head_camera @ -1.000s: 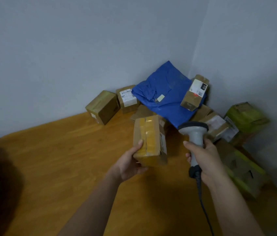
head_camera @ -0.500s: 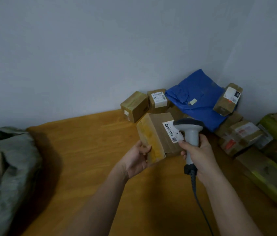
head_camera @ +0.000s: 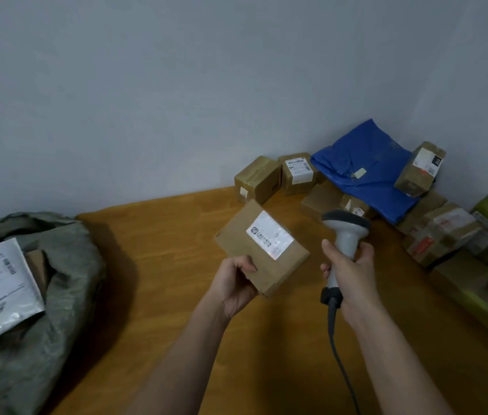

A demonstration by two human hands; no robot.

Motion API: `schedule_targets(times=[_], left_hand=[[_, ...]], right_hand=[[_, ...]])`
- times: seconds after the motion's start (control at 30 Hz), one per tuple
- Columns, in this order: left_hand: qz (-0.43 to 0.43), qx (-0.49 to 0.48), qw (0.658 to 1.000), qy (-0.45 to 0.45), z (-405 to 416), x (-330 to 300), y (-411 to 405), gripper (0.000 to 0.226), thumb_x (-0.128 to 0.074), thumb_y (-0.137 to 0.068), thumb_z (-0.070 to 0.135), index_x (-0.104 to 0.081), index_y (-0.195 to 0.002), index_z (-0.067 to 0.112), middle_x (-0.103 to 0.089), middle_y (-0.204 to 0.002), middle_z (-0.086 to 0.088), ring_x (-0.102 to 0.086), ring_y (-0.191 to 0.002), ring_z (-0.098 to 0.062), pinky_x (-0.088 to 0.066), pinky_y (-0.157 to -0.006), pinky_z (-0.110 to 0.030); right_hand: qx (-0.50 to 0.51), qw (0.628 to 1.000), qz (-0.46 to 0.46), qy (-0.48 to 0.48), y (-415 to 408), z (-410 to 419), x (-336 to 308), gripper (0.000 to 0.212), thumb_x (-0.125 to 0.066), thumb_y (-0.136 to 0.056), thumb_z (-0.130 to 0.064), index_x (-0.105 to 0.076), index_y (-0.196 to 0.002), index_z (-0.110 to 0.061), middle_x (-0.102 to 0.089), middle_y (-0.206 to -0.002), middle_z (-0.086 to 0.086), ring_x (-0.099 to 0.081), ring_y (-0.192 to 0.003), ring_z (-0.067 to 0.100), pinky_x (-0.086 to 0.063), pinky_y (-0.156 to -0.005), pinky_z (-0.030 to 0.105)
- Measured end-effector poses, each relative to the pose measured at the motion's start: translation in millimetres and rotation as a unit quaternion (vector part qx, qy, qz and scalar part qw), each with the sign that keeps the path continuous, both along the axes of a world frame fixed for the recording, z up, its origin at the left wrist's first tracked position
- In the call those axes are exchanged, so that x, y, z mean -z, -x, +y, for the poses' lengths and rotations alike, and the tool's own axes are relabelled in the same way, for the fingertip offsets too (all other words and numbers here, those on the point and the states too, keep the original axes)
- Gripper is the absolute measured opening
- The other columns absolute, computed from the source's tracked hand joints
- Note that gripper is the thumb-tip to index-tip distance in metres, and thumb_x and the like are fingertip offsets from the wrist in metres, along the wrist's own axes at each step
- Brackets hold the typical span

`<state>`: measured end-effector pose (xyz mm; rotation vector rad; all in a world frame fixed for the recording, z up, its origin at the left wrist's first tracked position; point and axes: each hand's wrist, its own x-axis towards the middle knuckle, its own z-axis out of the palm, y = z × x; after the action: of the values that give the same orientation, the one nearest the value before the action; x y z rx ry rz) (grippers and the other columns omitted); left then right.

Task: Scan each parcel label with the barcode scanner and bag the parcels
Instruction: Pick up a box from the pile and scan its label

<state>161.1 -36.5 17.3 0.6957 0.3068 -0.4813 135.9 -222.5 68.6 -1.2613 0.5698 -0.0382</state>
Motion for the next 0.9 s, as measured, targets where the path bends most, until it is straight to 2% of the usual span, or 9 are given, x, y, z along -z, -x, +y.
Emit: schedule_targets(times=[0.1, 0.23, 0.37, 0.5, 0.63, 0.7, 0.8, 0.87, 0.9], left_hand=[[-0.01, -0.026, 0.999, 0.033, -7.1, -11.8, 5.0, 0.071, -0.029, -0.058, -0.022, -0.056, -0.117, 0.006, -0.067, -0.105, -0.017, -0.066, -0.097, -0.031, -0.059, -0.075, -0.043], [-0.005, -0.04, 0.999, 0.014, -17.7, -21.1, 5.3, 0.082, -0.014, -0.061, -0.03, -0.056, -0.122, 0.006, -0.066, -0.113, -0.02, -0.061, -0.111, -0.035, -0.053, -0.086, -0.04], [-0.037, -0.08, 0.994, -0.058, -26.6, -28.6, 2.3, 0.089, -0.013, -0.065, -0.029, -0.042, -0.139, 0.013, -0.059, -0.129, -0.02, -0.059, -0.117, -0.036, -0.055, -0.087, -0.053], [-0.076, -0.104, 0.991, -0.047, -36.2, -41.2, 6.1, 0.056, -0.038, -0.078, -0.003, -0.048, -0.133, 0.004, -0.063, -0.123, -0.016, -0.06, -0.114, -0.034, -0.051, -0.09, -0.058], [-0.107, -0.113, 0.984, -0.09, -38.6, -51.0, 7.4, 0.063, -0.06, -0.084, 0.06, -0.043, -0.14, 0.037, -0.054, -0.138, -0.006, -0.049, -0.126, -0.034, -0.049, -0.085, -0.065], [-0.105, -0.148, 0.975, -0.128, -39.4, -48.6, 5.1, 0.052, -0.06, -0.091, 0.046, -0.036, -0.138, 0.047, -0.054, -0.133, -0.004, -0.05, -0.124, -0.031, -0.05, -0.086, -0.064], [-0.083, -0.171, 0.964, -0.184, -42.5, -44.3, 5.7, 0.036, -0.051, -0.096, 0.016, -0.05, -0.13, 0.029, -0.054, -0.128, -0.009, -0.051, -0.118, -0.032, -0.049, -0.096, -0.054], [-0.068, -0.175, 0.959, -0.213, -46.0, -39.7, 10.7, 0.021, -0.05, -0.095, 0.024, -0.06, -0.111, 0.017, -0.053, -0.124, -0.012, -0.052, -0.113, -0.032, -0.044, -0.099, -0.051], [-0.053, -0.176, 0.958, -0.219, -47.9, -37.6, 13.4, 0.029, -0.052, -0.093, 0.036, -0.059, -0.111, 0.014, -0.053, -0.121, -0.012, -0.052, -0.112, -0.032, -0.043, -0.101, -0.051]], right_hand=[[-0.047, 0.998, 0.016, -0.025, -1.2, -1.1, -7.0, 0.054, -0.072, -0.087, -0.032, -0.043, -0.132, -0.029, -0.062, -0.102, 0.006, -0.057, -0.067, 0.013, -0.049, -0.058, 0.026], [-0.079, 0.995, 0.01, -0.058, -0.2, -0.7, -16.4, 0.055, -0.072, -0.085, -0.034, -0.04, -0.129, -0.031, -0.064, -0.105, 0.008, -0.06, -0.076, 0.018, -0.048, -0.061, 0.03], [-0.083, 0.996, -0.017, -0.041, -4.8, -13.7, -21.1, 0.068, -0.075, -0.084, -0.024, -0.035, -0.139, -0.029, -0.064, -0.11, 0.008, -0.061, -0.081, 0.018, -0.047, -0.061, 0.03], [-0.098, 0.994, -0.039, -0.015, -8.8, -26.4, -23.1, 0.065, -0.074, -0.085, -0.021, -0.035, -0.136, -0.03, -0.063, -0.11, 0.008, -0.062, -0.084, 0.018, -0.047, -0.063, 0.029], [-0.113, 0.992, -0.053, 0.006, -15.9, -39.0, -18.6, 0.061, -0.075, -0.083, -0.013, -0.039, -0.129, -0.028, -0.062, -0.104, 0.01, -0.059, -0.074, 0.015, -0.05, -0.065, 0.028], [-0.12, 0.991, -0.056, 0.024, -19.1, -43.3, -14.4, 0.063, -0.076, -0.082, -0.01, -0.038, -0.129, -0.027, -0.061, -0.102, 0.01, -0.059, -0.072, 0.015, -0.051, -0.064, 0.028], [-0.13, 0.988, -0.056, 0.061, -21.2, -48.9, -6.1, 0.065, -0.077, -0.081, -0.004, -0.037, -0.128, -0.026, -0.06, -0.101, 0.008, -0.059, -0.072, 0.014, -0.05, -0.064, 0.027], [-0.139, 0.986, -0.05, 0.077, -22.0, -52.3, 1.9, 0.065, -0.076, -0.08, 0.0, -0.036, -0.123, -0.028, -0.06, -0.102, 0.007, -0.06, -0.074, 0.015, -0.049, -0.065, 0.027], [-0.146, 0.985, -0.044, 0.083, -22.3, -53.7, 7.0, 0.067, -0.076, -0.079, 0.001, -0.036, -0.123, -0.028, -0.06, -0.104, 0.008, -0.06, -0.076, 0.015, -0.049, -0.065, 0.027]])
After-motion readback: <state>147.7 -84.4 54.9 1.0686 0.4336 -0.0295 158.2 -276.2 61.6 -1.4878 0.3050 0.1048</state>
